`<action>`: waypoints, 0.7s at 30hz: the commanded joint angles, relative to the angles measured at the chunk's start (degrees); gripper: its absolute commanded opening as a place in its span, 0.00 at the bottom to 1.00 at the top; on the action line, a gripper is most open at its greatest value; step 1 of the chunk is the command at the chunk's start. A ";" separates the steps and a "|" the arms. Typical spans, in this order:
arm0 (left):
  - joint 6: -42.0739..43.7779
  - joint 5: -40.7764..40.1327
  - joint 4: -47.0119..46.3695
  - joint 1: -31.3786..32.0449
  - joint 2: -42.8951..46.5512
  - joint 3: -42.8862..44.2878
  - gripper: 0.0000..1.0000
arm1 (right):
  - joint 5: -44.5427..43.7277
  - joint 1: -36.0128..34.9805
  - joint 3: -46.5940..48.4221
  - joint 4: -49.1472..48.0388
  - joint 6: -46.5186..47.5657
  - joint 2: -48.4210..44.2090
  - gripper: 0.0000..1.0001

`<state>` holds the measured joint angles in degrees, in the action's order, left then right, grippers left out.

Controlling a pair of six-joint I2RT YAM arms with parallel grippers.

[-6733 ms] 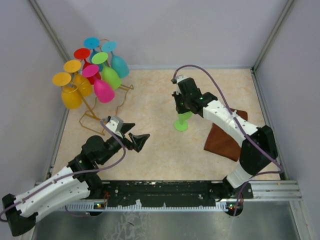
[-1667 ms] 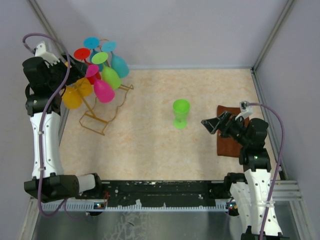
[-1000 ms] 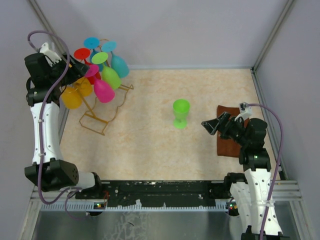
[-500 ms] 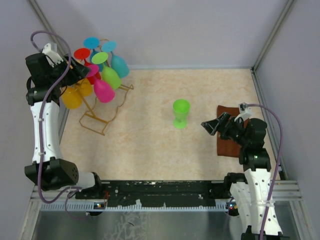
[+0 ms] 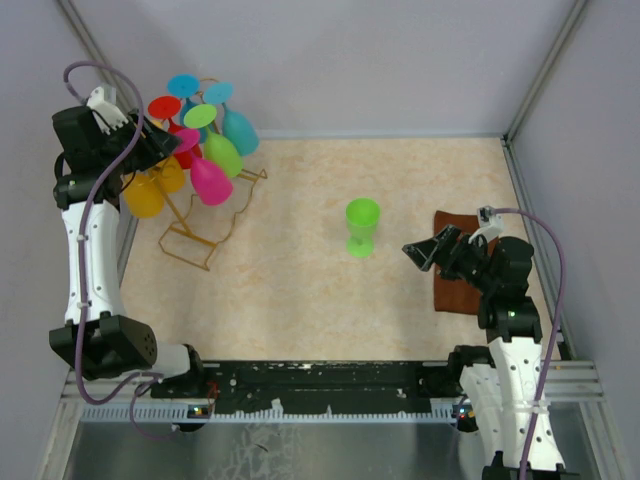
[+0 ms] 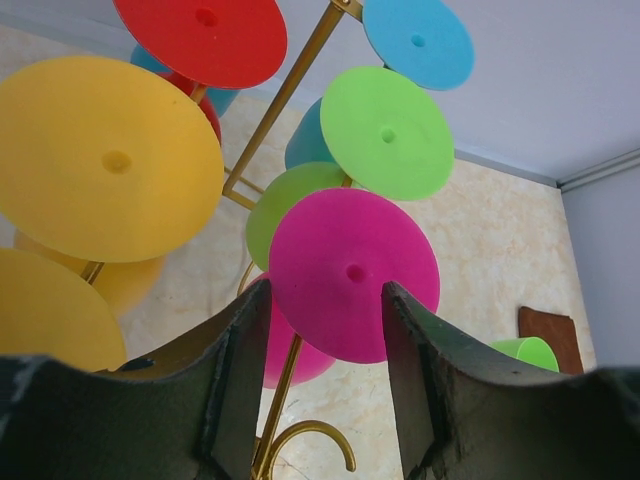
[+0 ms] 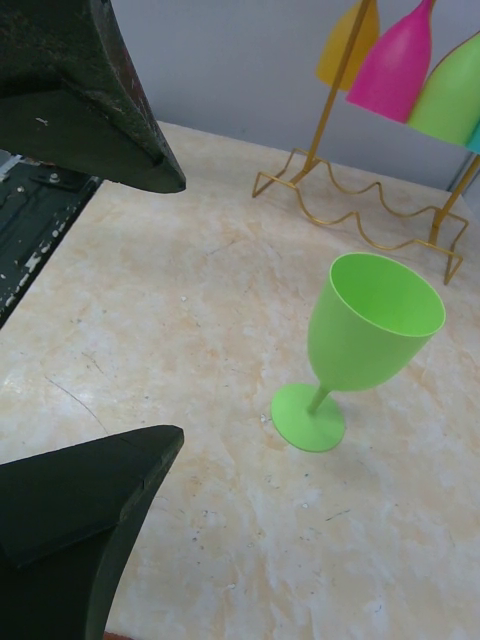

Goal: Take the wine glass off the wine glass rack
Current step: Pick up the wine glass from the wine rack.

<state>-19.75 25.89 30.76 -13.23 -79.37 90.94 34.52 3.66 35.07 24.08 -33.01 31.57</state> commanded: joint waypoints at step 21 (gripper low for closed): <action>-4.34 3.30 -7.48 -0.21 1.45 -4.71 0.42 | -0.68 0.48 2.55 -1.48 0.51 0.24 0.99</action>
<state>-22.96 28.10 25.23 -13.26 -79.37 86.96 33.98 3.66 35.07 24.08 -33.01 31.66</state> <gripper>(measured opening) 0.435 0.992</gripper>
